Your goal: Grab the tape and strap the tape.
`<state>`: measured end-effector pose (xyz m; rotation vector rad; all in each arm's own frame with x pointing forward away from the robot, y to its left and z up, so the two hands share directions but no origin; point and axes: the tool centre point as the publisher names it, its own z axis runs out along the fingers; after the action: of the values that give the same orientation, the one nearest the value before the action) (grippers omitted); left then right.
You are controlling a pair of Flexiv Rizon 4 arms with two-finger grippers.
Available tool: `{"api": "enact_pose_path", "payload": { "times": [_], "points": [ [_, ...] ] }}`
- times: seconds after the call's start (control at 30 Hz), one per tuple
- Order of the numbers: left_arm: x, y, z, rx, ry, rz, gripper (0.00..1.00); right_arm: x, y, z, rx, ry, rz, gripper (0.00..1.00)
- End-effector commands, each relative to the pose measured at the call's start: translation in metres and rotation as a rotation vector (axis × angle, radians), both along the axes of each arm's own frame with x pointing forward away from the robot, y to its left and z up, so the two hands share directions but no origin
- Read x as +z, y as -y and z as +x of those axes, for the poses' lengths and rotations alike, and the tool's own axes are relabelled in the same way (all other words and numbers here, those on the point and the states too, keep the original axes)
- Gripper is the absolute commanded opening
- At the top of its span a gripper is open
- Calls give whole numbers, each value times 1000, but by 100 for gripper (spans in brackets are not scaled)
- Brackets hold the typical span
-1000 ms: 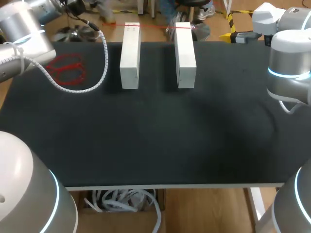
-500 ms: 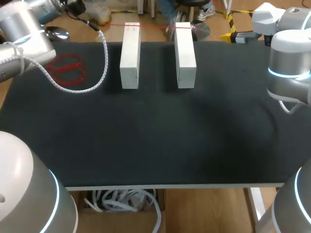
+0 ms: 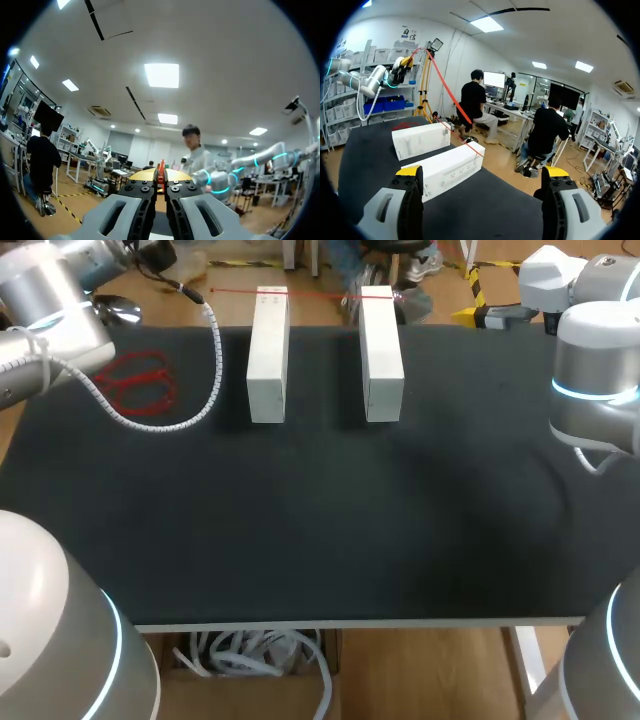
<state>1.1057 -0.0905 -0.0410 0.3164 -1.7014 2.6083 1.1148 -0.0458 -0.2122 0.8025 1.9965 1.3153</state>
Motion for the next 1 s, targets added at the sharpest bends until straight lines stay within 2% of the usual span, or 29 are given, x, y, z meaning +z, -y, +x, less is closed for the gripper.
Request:
{"api": "enact_pose_path", "payload": {
  "times": [0.03, 0.3, 0.37, 0.4, 0.47, 0.5, 0.53, 0.6, 0.77, 0.87, 0.93, 0.97, 1.0],
  "points": [
    [0, 0, 0, 0, 1, 0, 0, 5, -4, -4, -27, 49, 90, 100],
    [0, 0, 0, 0, 1, 0, 0, 21, -11, -18, -128, 57, 325, 100],
    [0, 0, 0, 0, 1, 0, 0, 26, -14, -22, -152, 68, 447, 100],
    [0, 0, 0, 0, 1, 0, 0, 29, -14, -23, -151, 60, 453, 100],
    [0, 0, 0, 0, 1, 0, 0, 35, -16, -27, -189, 70, 552, 100],
    [0, 0, 0, 0, 1, 0, 0, 38, -16, -29, -186, 66, 559, 100],
    [0, 0, 0, 0, 1, 0, 0, 42, -17, -31, -196, 80, 628, 100],
    [0, 0, 0, 0, 1, 0, 0, 47, -18, -34, -193, 81, 700, 100],
    [0, 0, 0, 0, 1, 0, 0, 61, -17, -38, -204, 116, 1073, 100],
    [0, 0, 0, 0, 1, 0, 0, 66, -17, -39, -212, 139, 1185, 100],
    [0, 0, 0, 0, 1, 0, 0, 66, -17, -39, -221, 128, 1203, 100],
    [0, 0, 0, 0, 1, 0, 0, 68, -18, -40, -236, 117, 1260, 100],
    [0, 0, 0, 0, 1, 0, 0, 68, -18, -40, -237, 115, 1267, 100]
  ]
}}
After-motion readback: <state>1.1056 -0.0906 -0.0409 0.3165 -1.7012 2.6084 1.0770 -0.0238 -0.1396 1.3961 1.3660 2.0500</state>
